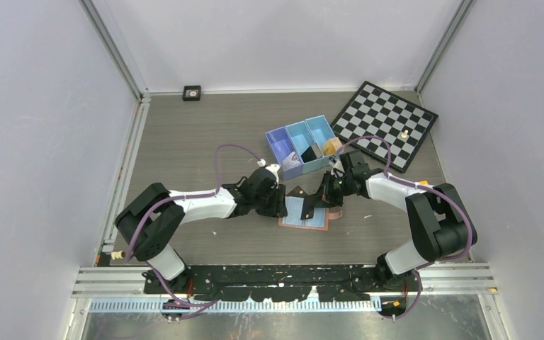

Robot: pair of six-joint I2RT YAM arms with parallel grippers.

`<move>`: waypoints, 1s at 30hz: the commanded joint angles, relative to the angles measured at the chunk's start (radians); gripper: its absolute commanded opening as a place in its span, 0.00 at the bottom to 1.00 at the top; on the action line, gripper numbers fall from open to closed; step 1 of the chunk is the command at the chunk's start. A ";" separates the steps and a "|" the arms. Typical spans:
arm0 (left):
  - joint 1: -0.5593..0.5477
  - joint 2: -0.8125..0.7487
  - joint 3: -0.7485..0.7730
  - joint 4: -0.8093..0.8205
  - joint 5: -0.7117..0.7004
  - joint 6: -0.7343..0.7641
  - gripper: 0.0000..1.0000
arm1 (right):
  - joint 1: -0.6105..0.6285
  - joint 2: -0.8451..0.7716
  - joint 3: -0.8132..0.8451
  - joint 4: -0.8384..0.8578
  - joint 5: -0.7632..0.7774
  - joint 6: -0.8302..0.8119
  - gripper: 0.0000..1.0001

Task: Put the credit cards into the card holder
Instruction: Insert the credit card into the card holder.

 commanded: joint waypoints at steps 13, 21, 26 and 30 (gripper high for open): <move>0.003 0.009 -0.001 -0.106 -0.072 0.046 0.43 | 0.007 -0.055 -0.008 -0.048 0.043 0.006 0.01; 0.003 0.008 -0.001 -0.107 -0.071 0.046 0.43 | 0.010 -0.022 -0.013 -0.040 0.027 -0.008 0.01; 0.002 0.008 0.000 -0.110 -0.071 0.045 0.42 | 0.015 0.010 -0.016 -0.033 0.037 -0.013 0.01; 0.002 0.009 0.001 -0.110 -0.072 0.048 0.40 | 0.021 0.040 -0.020 -0.032 0.043 -0.015 0.00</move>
